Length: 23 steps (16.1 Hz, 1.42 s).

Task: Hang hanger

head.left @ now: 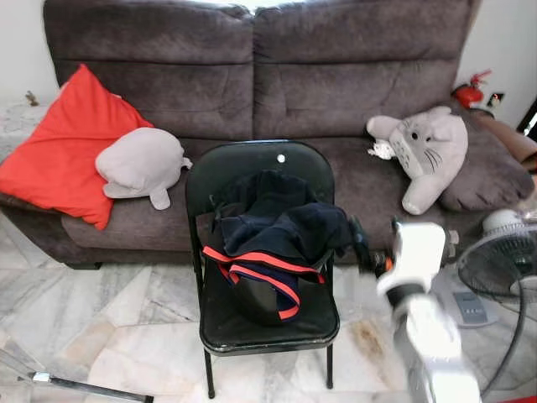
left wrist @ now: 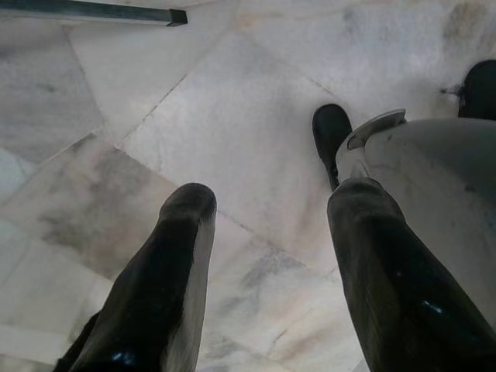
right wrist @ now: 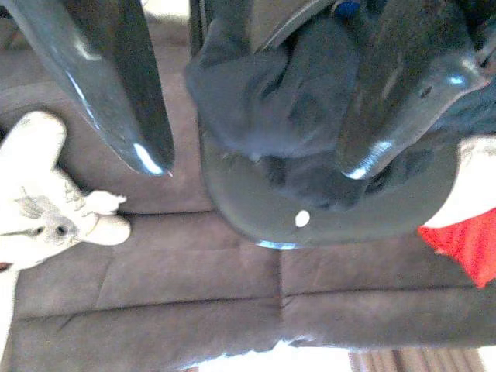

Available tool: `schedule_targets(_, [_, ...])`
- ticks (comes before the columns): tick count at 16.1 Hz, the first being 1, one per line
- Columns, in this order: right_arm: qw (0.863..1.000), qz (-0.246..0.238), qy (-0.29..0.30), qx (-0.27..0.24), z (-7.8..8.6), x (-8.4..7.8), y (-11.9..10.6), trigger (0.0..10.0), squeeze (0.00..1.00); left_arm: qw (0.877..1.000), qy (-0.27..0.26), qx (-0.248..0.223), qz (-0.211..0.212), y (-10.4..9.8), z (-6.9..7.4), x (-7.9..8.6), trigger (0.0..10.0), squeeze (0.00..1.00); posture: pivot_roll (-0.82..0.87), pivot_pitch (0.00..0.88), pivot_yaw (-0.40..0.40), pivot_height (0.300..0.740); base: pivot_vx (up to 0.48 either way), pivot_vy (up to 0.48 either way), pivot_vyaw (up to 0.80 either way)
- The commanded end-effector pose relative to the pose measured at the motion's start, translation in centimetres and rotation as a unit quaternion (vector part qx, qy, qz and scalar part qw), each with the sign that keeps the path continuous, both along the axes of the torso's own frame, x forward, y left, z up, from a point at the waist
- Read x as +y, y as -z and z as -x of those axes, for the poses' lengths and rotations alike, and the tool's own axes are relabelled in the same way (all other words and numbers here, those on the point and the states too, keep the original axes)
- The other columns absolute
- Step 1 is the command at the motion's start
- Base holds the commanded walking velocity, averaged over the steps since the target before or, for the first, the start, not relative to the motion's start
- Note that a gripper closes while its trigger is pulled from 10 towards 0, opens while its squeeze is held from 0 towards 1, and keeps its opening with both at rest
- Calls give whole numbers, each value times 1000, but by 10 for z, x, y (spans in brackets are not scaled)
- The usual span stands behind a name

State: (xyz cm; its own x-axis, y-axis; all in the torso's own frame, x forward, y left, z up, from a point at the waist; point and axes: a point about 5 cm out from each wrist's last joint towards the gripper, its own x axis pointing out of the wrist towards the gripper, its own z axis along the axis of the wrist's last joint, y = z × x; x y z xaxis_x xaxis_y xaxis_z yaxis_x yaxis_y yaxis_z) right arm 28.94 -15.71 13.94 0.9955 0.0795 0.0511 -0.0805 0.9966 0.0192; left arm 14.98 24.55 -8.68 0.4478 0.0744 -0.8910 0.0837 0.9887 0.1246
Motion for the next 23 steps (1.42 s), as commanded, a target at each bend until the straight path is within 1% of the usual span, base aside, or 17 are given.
schedule_targets(1, [1000,-3,-1,-3,4,2,0,10000,0,1000,-14,6,-2,2,6,1,10000,0,-7,20,23,740,0,0,0])
schedule_targets(2, [1000,3,6,16,13,1,11,10000,0,1000,-25,-2,-4,2,6,2,10000,0,0,22,22,740,0,0,0])
schedule_targets(3, [1000,5,12,24,20,-1,16,10000,0,999,-31,-13,-8,1,5,2,10000,0,-15,18,29,740,0,0,0])
schedule_targets(5, [999,13,19,27,30,-3,18,10000,0,998,-55,-28,-4,1,6,4,10000,0,-68,0,37,740,0,0,0])
schedule_targets(6, [999,17,29,27,34,-6,18,10000,0,998,-59,-26,-5,1,6,4,10000,0,-86,0,35,740,0,0,0])
schedule_targets(9, [999,25,31,24,34,-14,15,10000,0,998,-64,-29,3,3,6,-2,10000,0,-73,0,1,740,0,0,0])
schedule_targets(12, [999,34,24,29,33,-15,15,10000,0,997,-71,-28,14,5,9,-6,10000,0,-46,0,-28,740,0,0,0])
schedule_targets(15, [999,39,16,27,32,-12,14,10000,0,997,-71,-24,21,6,11,-6,10000,0,-54,0,-24,740,0,0,0])
schedule_targets(19, [999,43,19,12,39,-10,10,10000,0,998,-53,-14,19,6,15,-4,10000,0,-94,0,8,740,288,0,0])
schedule_targets(22, [999,35,18,15,39,-8,12,10000,0,999,-46,-18,18,6,15,-3,10000,0,-82,0,7,740,292,0,0])
schedule_targets(23, [999,34,13,17,38,-5,12,10000,0,999,-47,-18,19,6,15,-3,10000,0,-77,0,6,740,296,0,0])
